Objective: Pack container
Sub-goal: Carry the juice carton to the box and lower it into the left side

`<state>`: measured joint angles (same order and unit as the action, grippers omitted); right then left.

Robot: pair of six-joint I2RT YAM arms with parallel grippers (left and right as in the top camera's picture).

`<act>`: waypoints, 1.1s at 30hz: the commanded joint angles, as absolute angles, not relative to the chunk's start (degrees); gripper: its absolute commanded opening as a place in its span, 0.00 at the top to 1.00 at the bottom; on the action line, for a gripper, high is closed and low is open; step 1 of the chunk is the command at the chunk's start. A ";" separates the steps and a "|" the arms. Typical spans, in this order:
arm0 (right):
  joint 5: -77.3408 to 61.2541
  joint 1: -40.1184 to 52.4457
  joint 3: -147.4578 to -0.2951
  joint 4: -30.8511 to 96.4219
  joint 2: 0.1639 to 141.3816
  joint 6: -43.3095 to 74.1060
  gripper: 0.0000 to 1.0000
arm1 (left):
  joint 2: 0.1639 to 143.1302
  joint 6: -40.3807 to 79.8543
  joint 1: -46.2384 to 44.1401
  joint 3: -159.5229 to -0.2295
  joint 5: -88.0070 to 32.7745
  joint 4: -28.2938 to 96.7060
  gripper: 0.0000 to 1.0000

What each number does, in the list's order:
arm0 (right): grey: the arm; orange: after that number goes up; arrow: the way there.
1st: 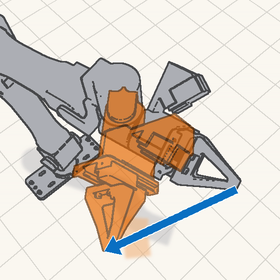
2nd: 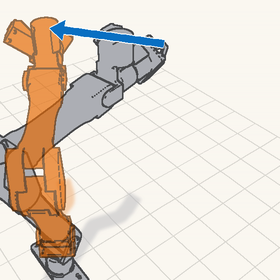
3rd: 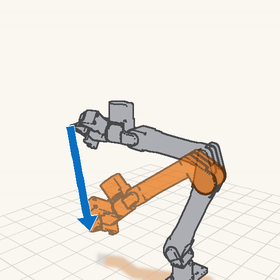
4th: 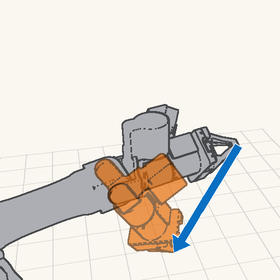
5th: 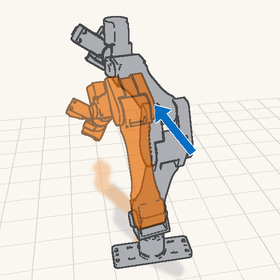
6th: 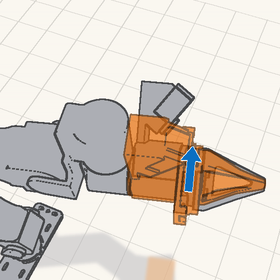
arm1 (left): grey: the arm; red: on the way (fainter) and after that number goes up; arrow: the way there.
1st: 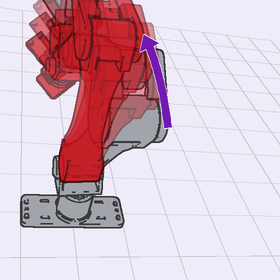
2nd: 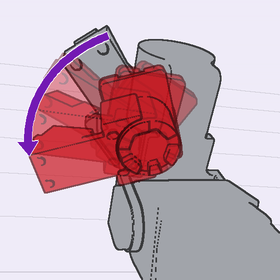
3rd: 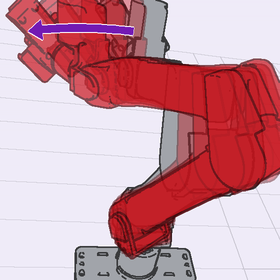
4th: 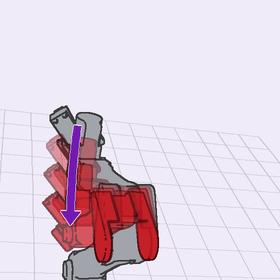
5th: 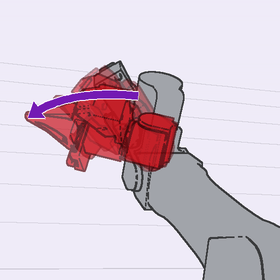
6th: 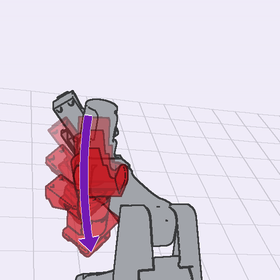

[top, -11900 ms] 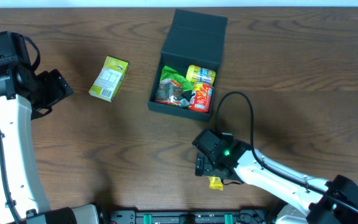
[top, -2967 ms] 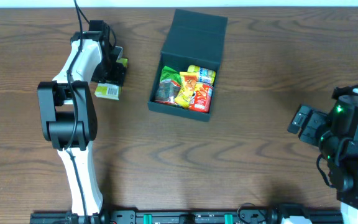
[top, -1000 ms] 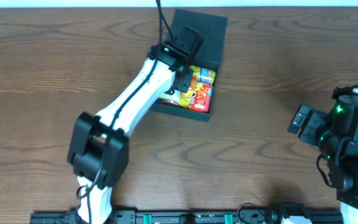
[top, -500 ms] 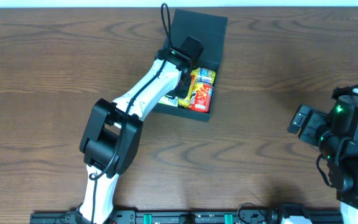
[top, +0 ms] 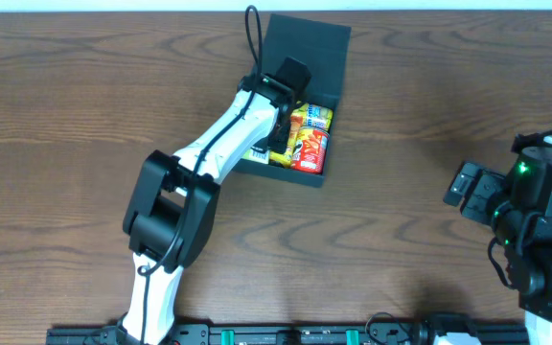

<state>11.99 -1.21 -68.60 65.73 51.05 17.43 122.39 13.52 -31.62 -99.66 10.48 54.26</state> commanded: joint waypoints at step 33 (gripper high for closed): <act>11.99 -1.48 -68.40 65.80 50.96 17.76 0.01 | 123.02 12.88 -29.36 -99.11 10.48 49.56 0.94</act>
